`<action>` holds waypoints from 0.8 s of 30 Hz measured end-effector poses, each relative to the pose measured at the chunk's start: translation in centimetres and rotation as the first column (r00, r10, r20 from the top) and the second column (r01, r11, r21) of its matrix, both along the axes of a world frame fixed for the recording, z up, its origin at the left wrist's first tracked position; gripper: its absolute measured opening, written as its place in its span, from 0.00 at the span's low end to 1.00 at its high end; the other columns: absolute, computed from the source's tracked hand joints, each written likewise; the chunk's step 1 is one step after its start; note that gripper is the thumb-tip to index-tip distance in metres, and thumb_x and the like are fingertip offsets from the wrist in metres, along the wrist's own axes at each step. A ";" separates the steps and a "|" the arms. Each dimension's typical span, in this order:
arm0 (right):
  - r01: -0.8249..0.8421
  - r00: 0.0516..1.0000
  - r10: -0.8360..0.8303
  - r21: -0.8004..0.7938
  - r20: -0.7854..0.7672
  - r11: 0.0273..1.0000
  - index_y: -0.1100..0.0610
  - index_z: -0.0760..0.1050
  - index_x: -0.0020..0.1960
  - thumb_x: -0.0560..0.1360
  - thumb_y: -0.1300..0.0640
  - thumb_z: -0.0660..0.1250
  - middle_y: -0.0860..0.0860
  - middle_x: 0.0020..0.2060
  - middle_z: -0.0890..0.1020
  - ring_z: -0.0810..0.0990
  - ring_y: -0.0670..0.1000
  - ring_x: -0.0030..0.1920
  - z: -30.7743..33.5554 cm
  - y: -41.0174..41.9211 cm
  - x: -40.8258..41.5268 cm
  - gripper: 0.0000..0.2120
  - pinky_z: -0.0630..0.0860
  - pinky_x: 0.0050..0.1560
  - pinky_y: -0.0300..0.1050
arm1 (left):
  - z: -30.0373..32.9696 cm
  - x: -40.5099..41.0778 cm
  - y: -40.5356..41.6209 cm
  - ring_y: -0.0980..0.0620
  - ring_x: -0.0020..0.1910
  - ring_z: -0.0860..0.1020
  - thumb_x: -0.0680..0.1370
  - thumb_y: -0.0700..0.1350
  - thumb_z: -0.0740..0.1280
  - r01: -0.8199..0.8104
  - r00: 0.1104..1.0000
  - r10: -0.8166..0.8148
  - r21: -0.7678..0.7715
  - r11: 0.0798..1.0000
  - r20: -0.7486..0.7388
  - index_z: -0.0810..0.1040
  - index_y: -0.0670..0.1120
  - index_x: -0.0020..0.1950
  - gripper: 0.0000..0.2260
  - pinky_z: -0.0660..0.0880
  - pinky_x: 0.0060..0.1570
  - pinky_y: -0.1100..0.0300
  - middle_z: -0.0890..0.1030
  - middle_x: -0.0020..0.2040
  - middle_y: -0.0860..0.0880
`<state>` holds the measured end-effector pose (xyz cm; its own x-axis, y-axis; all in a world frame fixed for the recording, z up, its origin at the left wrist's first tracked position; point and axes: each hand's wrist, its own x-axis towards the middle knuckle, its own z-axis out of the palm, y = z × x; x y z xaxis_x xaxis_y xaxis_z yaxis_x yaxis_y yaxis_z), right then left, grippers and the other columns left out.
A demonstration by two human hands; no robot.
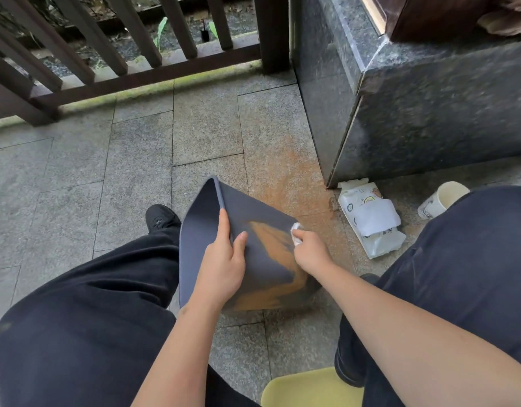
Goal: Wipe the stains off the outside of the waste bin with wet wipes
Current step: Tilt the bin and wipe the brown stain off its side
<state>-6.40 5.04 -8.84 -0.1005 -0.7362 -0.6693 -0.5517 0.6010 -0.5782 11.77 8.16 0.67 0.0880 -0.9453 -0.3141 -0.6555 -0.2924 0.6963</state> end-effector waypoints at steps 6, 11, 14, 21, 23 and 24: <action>-0.143 0.959 0.201 -0.272 0.199 0.952 0.51 0.72 0.73 0.77 0.70 0.57 0.52 0.71 0.74 0.70 0.54 0.72 4.0 -1.6 3.4 0.28 0.67 0.72 0.49 | -0.3 -0.4 -0.5 0.62 0.30 0.74 0.79 0.63 0.52 0.010 1.000 -0.010 -0.007 1.000 -0.020 0.48 0.62 0.80 0.30 0.65 0.28 0.64 0.78 0.32 0.53; -0.168 0.902 0.321 -0.450 0.290 0.877 0.55 0.75 0.70 0.75 0.73 0.58 0.48 0.69 0.76 0.70 0.44 0.71 5.7 -1.5 4.9 0.27 0.63 0.72 0.36 | -0.9 -0.4 -0.5 0.52 0.28 0.76 0.82 0.55 0.52 -0.001 1.000 -0.001 -0.082 0.997 -0.028 0.51 0.64 0.78 0.24 0.66 0.25 0.61 0.78 0.29 0.50; -0.222 0.908 0.356 -0.466 0.222 0.856 0.49 0.74 0.70 0.73 0.73 0.58 0.44 0.70 0.74 0.69 0.44 0.72 4.8 -1.8 4.7 0.31 0.66 0.72 0.39 | -0.8 -0.4 -0.4 0.51 0.26 0.75 0.82 0.54 0.52 -0.006 1.000 0.004 -0.094 0.996 -0.018 0.51 0.63 0.79 0.25 0.65 0.24 0.62 0.77 0.27 0.50; -0.164 0.986 0.167 -0.195 -0.001 0.967 0.39 0.70 0.71 0.73 0.73 0.54 0.43 0.62 0.79 0.79 0.51 0.56 0.3 -0.3 0.4 0.38 0.79 0.57 0.47 | -1.0 -0.1 -0.2 0.56 0.23 0.68 0.81 0.57 0.51 0.026 1.000 -0.027 -0.097 0.995 -0.007 0.52 0.61 0.79 0.26 0.63 0.23 0.63 0.72 0.25 0.56; -0.135 0.985 0.126 -0.073 -0.119 0.988 0.42 0.71 0.72 0.75 0.69 0.56 0.48 0.59 0.80 0.79 0.55 0.54 -1.1 0.4 -1.0 0.32 0.79 0.55 0.49 | -0.8 -0.4 -0.2 0.53 0.24 0.69 0.80 0.58 0.50 0.028 1.000 -0.029 -0.094 0.995 -0.010 0.53 0.62 0.79 0.26 0.63 0.25 0.63 0.73 0.27 0.51; -0.109 0.982 0.103 -0.028 -0.157 0.994 0.47 0.72 0.71 0.76 0.67 0.57 0.51 0.59 0.80 0.79 0.57 0.55 -1.5 0.7 -1.5 0.27 0.78 0.56 0.50 | -0.7 -0.5 -0.2 0.50 0.27 0.71 0.80 0.59 0.50 0.026 1.000 -0.026 -0.088 0.996 -0.005 0.53 0.63 0.79 0.26 0.63 0.26 0.63 0.75 0.29 0.47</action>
<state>-7.87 5.71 -10.37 -0.1209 -0.7715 -0.6247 -0.6960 0.5146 -0.5008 11.29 7.93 -0.07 0.0612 -0.9713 -0.2298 -0.6575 -0.2124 0.7229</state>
